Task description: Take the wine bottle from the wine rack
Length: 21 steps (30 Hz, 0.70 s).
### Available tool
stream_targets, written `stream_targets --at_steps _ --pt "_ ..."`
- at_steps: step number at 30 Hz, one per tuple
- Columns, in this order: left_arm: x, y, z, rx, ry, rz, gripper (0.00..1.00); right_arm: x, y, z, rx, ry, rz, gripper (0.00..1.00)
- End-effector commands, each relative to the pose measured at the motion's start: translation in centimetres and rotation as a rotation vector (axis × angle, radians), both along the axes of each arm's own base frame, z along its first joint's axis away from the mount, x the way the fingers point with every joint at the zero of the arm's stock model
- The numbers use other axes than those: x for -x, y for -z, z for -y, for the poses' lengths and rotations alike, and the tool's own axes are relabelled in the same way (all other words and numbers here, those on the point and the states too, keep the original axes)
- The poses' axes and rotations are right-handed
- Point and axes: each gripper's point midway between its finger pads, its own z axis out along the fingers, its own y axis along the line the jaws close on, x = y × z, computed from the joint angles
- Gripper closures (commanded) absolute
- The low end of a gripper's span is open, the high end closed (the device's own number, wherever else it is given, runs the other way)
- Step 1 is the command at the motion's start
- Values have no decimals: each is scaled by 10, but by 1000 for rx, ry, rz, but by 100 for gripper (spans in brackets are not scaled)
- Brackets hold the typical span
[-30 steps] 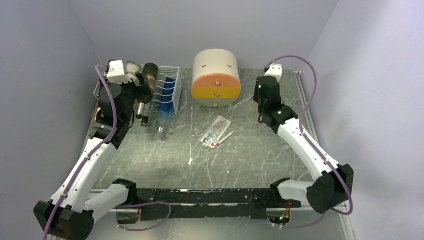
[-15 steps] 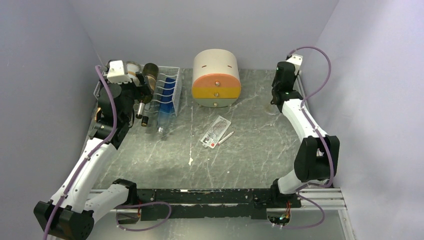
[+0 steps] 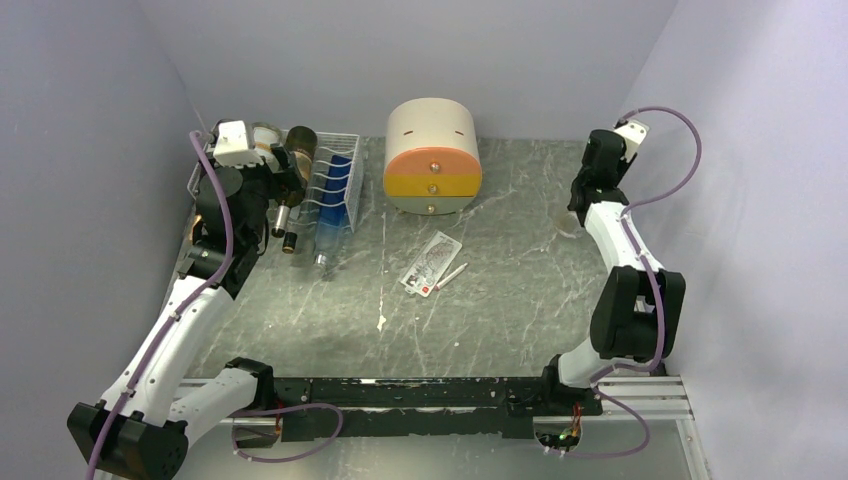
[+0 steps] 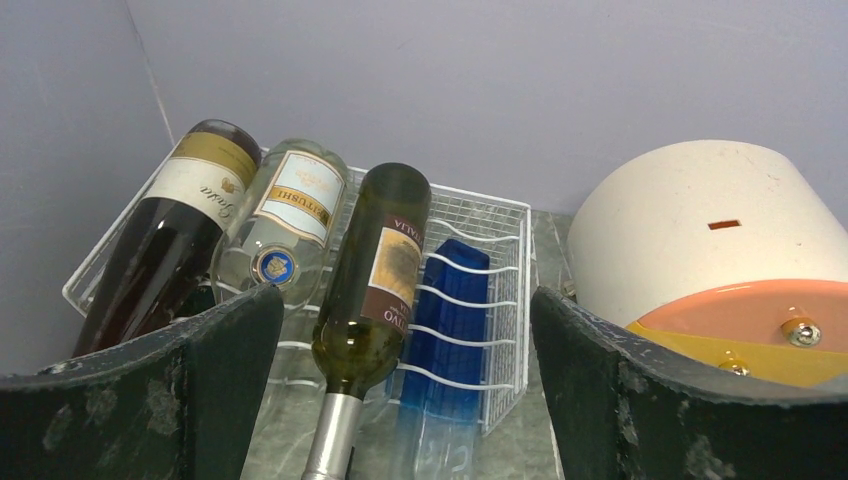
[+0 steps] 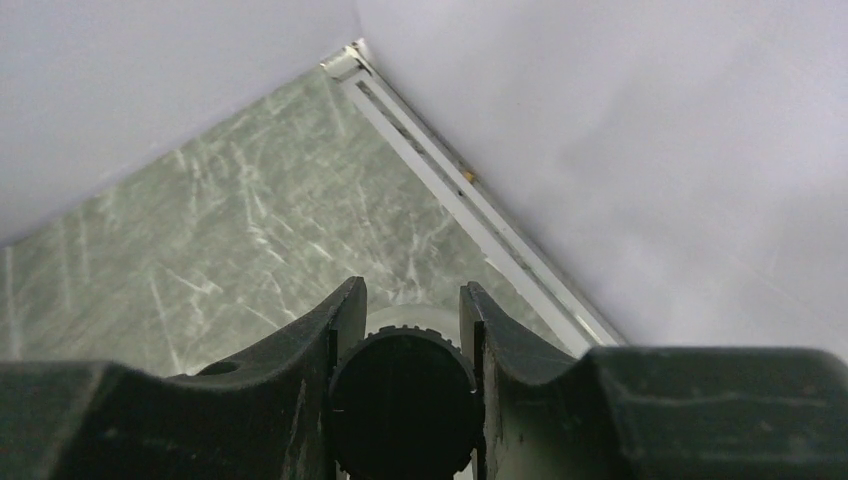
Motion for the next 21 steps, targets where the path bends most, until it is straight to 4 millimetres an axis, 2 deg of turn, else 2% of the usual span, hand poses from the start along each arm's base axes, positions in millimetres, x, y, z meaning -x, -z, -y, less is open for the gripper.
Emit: stream_targets --at_steps 1,6,11,14,15,19,21 --pt "2 -13 0 29 9 41 4 -8 -48 14 10 66 234 100" --pt "2 -13 0 28 9 38 4 -6 -26 20 3 85 194 100" --pt "1 -11 1 28 11 32 3 -4 -16 17 -12 76 175 99" --pt "1 -11 2 28 21 35 0 -1 -23 11 -17 39 179 75" --pt "1 -11 3 28 23 35 0 1 -27 11 -18 36 182 63" --pt "1 -10 5 30 37 32 1 12 -44 4 -34 7 193 42" --pt "0 -7 6 28 39 29 1 18 -54 -1 -41 -18 204 28"
